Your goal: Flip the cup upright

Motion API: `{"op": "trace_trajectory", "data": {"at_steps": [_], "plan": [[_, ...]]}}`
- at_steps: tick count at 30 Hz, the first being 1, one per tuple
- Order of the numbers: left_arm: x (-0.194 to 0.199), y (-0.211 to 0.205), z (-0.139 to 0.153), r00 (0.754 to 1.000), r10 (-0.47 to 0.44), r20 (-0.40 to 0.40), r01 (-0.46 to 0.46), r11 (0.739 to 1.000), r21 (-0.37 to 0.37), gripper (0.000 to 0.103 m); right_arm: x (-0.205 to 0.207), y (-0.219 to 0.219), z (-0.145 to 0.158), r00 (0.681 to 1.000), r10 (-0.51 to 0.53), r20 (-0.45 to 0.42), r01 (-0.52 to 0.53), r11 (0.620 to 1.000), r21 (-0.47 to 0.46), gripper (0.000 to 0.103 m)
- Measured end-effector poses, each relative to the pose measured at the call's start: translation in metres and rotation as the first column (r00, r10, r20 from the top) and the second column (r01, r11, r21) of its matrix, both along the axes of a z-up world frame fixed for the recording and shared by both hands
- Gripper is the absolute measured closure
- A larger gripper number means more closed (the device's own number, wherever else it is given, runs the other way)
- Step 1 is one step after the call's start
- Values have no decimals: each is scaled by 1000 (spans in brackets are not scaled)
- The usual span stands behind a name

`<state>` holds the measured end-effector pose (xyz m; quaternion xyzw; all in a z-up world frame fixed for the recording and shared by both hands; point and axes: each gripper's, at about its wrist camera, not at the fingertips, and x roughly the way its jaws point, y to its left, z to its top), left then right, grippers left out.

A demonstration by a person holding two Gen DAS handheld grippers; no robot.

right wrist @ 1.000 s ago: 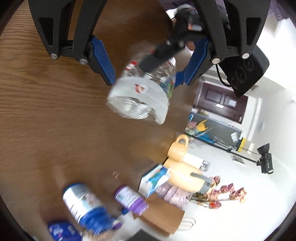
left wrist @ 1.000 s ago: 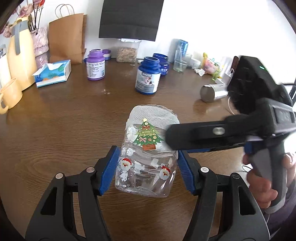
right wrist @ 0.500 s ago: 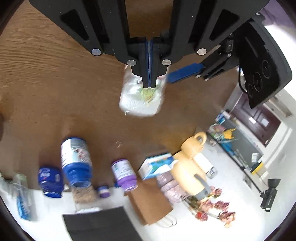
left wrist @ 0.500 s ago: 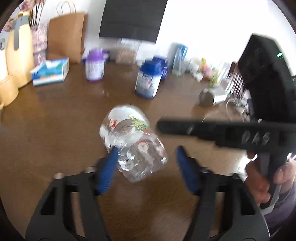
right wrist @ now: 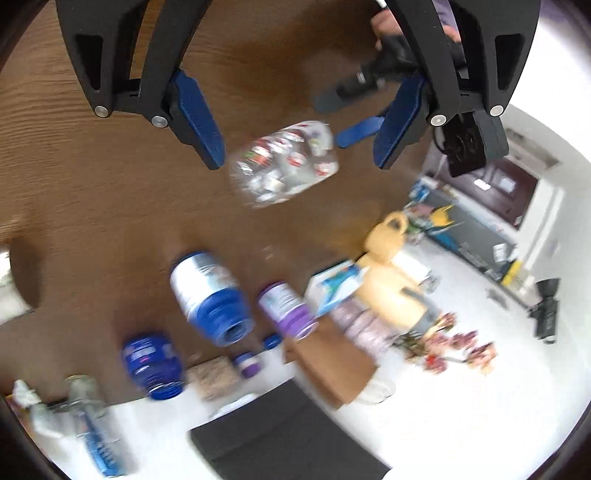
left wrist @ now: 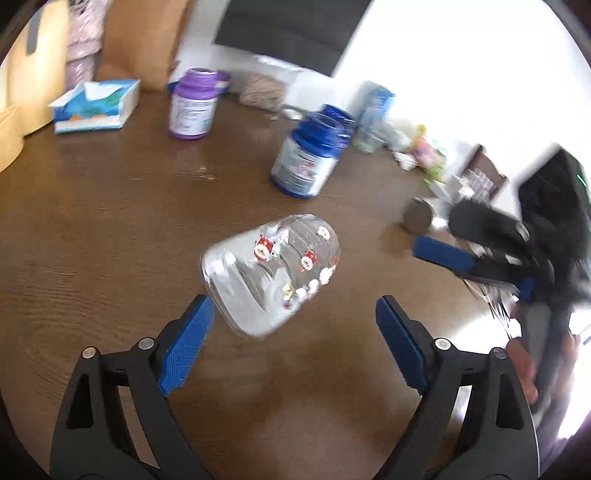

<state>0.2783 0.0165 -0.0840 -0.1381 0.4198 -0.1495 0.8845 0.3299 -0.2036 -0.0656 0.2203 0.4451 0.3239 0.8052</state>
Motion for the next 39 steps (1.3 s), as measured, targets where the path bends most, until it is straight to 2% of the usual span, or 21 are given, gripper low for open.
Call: {"op": "trace_trajectory", "data": {"at_steps": [2,3,4,5,6,8,9,13,15,18,22,23,24,26,29,32,36,39], "plan": [[9,-1,7,998,9,68,-14,997,72,16,1,-6,0,1000,-20,-8,20,1000,-16,17],[15,-3,9,995,-15,97,4,993,114,14,1,-10,-1,1000,-24,-11,24,1000,-15,17],[20,-6,7,993,-67,98,53,989,135,8,-1,-12,-4,1000,-21,-17,21,1000,-15,17],[28,-11,4,986,-141,85,125,978,168,8,-2,-13,-7,1000,-18,-25,17,1000,-15,17],[34,-14,0,986,-150,73,132,970,204,8,-3,-14,-11,999,-16,-33,16,1000,-18,17],[45,-20,-13,988,-148,30,136,956,260,23,-4,-13,-17,999,-13,-41,12,1000,-24,17],[48,-22,-19,989,-148,-2,144,956,256,39,-5,-13,-20,999,-11,-46,10,1000,-25,17],[42,-24,-24,989,-145,4,139,958,250,41,-5,-5,-31,998,1,-70,-4,999,-34,17],[36,-24,-24,988,-154,-17,154,961,229,41,-5,0,-31,998,12,-65,-16,998,-53,17],[15,-29,-26,982,-188,-21,188,955,231,40,-6,8,-25,1000,18,-25,-20,996,-92,17],[-11,-42,-27,963,-268,-4,260,931,255,38,-6,27,-25,999,47,27,-42,987,-155,18],[-14,-43,-28,959,-284,-9,277,927,253,36,-5,31,-27,998,49,34,-43,986,-163,18],[-17,-45,-29,956,-292,-20,287,923,258,26,-4,36,-28,998,46,46,-36,982,-185,19],[-23,-44,-31,954,-297,-27,293,914,282,23,-4,40,-28,997,35,72,-18,975,-221,19],[-30,-29,-30,966,-258,-15,251,920,302,23,-5,42,-30,995,22,93,4,962,-273,19],[-31,-7,-29,983,-181,-6,175,941,289,23,-5,44,-36,997,34,65,-12,951,-309,19],[-26,22,-26,999,-51,4,48,964,263,23,-14,51,-39,995,98,34,-82,948,-308,19],[-22,40,-25,998,57,0,-55,968,245,23,-25,55,-34,985,168,34,-153,953,-261,19]]}}
